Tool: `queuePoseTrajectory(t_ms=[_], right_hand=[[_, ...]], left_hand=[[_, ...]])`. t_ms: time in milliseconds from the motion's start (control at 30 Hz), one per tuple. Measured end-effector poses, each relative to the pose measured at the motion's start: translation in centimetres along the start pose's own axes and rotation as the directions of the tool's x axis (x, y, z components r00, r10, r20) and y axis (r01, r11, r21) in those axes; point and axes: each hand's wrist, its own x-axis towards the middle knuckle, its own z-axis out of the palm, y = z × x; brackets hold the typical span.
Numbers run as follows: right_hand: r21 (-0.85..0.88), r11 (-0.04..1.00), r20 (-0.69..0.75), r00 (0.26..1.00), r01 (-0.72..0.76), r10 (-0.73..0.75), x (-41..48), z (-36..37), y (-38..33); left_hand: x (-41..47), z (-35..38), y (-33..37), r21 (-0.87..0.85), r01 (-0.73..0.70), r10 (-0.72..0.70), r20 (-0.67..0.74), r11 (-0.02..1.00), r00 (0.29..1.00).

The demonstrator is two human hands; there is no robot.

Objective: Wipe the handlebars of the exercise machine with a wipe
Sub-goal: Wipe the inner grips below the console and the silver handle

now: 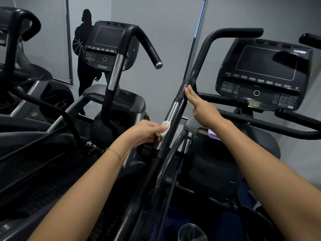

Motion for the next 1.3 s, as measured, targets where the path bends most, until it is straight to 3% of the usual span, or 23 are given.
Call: queuePoseTrajectory(t_ms=[200, 300, 367, 400, 433, 500, 567, 600, 733, 833, 933, 1100, 1200, 1300], right_hand=[[-0.071, 0.996, -0.004, 0.998, 0.056, -0.056, 0.2, 0.0, 0.2], [-0.11, 0.993, -0.003, 0.999, 0.053, -0.054, -0.1, -1.3, -0.5], [0.051, 0.996, -0.143, 0.987, 0.078, -0.07, -1.0, -1.5, -1.3], [0.234, 0.967, -0.228, 0.973, 0.1, -0.045, -1.8, -1.3, -2.0], [0.454, 0.883, -0.276, 0.961, 0.117, 0.015, -3.0, -1.0, -2.8], [0.787, 0.608, -0.239, 0.961, 0.108, 0.138, -5.2, -0.5, -4.6], [0.883, 0.462, -0.18, 0.969, 0.083, 0.17, -6.5, 0.4, -5.6], [0.866, 0.491, -0.202, 0.965, 0.096, 0.167, -6.7, 0.9, -5.9], [0.563, 0.806, -0.386, 0.92, 0.183, 0.061, -6.9, 2.1, -6.2], [0.394, 0.903, -0.324, 0.945, 0.172, -0.038, -7.3, 2.9, -6.6], [0.256, 0.955, -0.249, 0.965, 0.148, -0.083, -8.4, 4.0, -6.9], [0.228, 0.95, -0.436, 0.895, 0.215, -0.098, -9.5, 5.3, -7.5], [0.059, 0.982, -0.565, 0.817, 0.178, -0.115, -9.5, 5.1, -7.5], [0.033, 0.969, -0.519, 0.833, 0.244, -0.192, -9.5, 5.7, -7.8]], left_hand=[[-0.8, 0.2, -0.4, 0.339, -0.006, 0.054, -0.132, 0.941, 0.99], [-0.5, 1.9, 1.3, 0.371, -0.064, 0.17, -0.261, 0.926, 0.95], [-0.5, 2.4, 2.2, 0.32, -0.152, 0.27, -0.364, 0.935, 0.891], [-0.6, 2.4, 2.6, 0.287, -0.211, 0.317, -0.404, 0.935, 0.858], [-0.8, 2.4, 3.0, 0.237, -0.272, 0.351, -0.425, 0.933, 0.834], [-1.1, 2.3, 3.5, 0.06, -0.364, 0.355, -0.415, 0.929, 0.838], [-1.7, 2.4, 3.4, -0.087, -0.348, 0.297, -0.359, 0.933, 0.885], [-1.9, 2.4, 3.3, -0.103, -0.329, 0.281, -0.325, 0.938, 0.903], [-2.7, 2.1, 2.3, -0.104, -0.289, 0.268, -0.179, 0.952, 0.947], [-2.9, 1.6, 1.1, -0.045, -0.254, 0.243, -0.165, 0.966, 0.956], [-3.5, 1.6, -0.3, -0.074, -0.235, 0.22, -0.168, 0.969, 0.961], [-4.1, 2.3, -0.6, -0.14, -0.285, 0.243, -0.254, 0.948, 0.936], [-4.2, 2.3, -0.9, -0.114, -0.296, 0.264, -0.233, 0.948, 0.936], [-4.2, 2.0, -2.2, -0.102, -0.262, 0.23, -0.249, 0.96, 0.941]])
